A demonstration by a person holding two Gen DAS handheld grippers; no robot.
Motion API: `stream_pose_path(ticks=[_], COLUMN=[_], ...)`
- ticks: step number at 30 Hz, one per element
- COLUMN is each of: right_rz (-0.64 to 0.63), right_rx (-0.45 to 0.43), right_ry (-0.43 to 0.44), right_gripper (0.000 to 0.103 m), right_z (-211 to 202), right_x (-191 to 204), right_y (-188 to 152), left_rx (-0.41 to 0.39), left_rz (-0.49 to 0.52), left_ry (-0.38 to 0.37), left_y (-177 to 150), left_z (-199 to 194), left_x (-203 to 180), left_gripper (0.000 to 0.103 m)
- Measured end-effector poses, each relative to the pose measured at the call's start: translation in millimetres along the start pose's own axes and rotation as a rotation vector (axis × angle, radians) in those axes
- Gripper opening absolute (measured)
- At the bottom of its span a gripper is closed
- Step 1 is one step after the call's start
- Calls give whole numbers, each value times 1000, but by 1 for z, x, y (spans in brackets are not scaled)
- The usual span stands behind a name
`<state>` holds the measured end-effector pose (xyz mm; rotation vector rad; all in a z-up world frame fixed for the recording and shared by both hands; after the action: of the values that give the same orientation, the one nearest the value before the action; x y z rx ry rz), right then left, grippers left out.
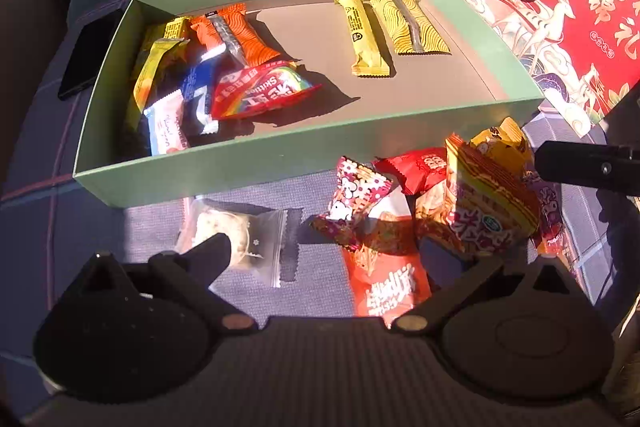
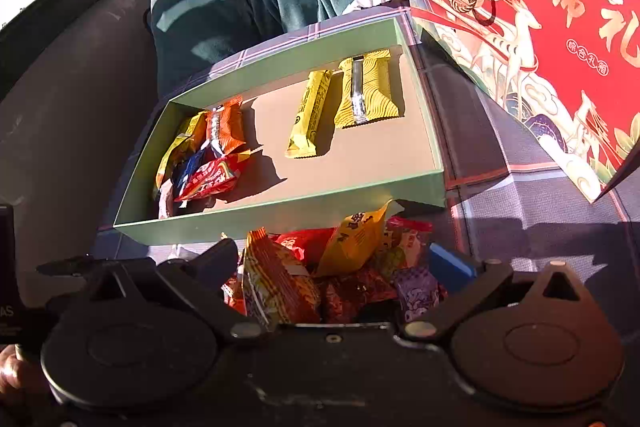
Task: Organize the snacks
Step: 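Grasp the orange-red snack stick with the left tool while the right tool grasps the orange chips bag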
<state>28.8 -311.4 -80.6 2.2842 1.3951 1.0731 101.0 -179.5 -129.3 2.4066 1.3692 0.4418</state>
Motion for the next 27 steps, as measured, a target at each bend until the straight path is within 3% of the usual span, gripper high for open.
stream_pose_path(ticks=[7,9,11,12,13,14,15,16,22,25,27], right_rz=[40,24,8,-3,-17,-27,-39,-47,-50,-52,-63], right_rx=[-13,-14,-4,8,21,30,35,39,7,10,19], right_ry=[8,7,20,34,43,43,41,41,28,26,22], right_gripper=[102,97,91,80,65,59,43,34,34,43,50], right_z=[-7,-5,-2,2,5,8,11,13,22,32,38], right_x=[3,7,12,16,19,21,24,25,30,35,39], right_y=[-33,-34,-36,-37,-38,-39,-40,-40,-27,-23,-25], left_rx=[21,3,-3,9,23,29,30,35,47,33,34], left_rz=[59,54,38,29,17,5,-11,-27,-90,-57,-35], left_ry=[31,29,9,-10,-22,-20,-22,-20,-42,5,25], left_y=[-10,-8,-8,-9,-10,-11,-13,-16,-25,-25,-28], left_z=[19,16,14,13,14,15,16,17,17,17,19], left_x=[-21,-20,-16,-14,-11,-6,2,9,36,36,37], left_gripper=[102,95,74,64,47,43,43,43,45,62,65])
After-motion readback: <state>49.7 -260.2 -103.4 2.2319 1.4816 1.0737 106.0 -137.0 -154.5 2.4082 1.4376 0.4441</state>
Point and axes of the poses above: each gripper's, at about its wrist camera, not at the fingertips, and z roughly the way its jaws point, x to its left, y to its top, the point moved 9 cm from there along z, roughly the way its jaws point, and after that the axes turned 9 degrees about y, right-handed, at the moved point
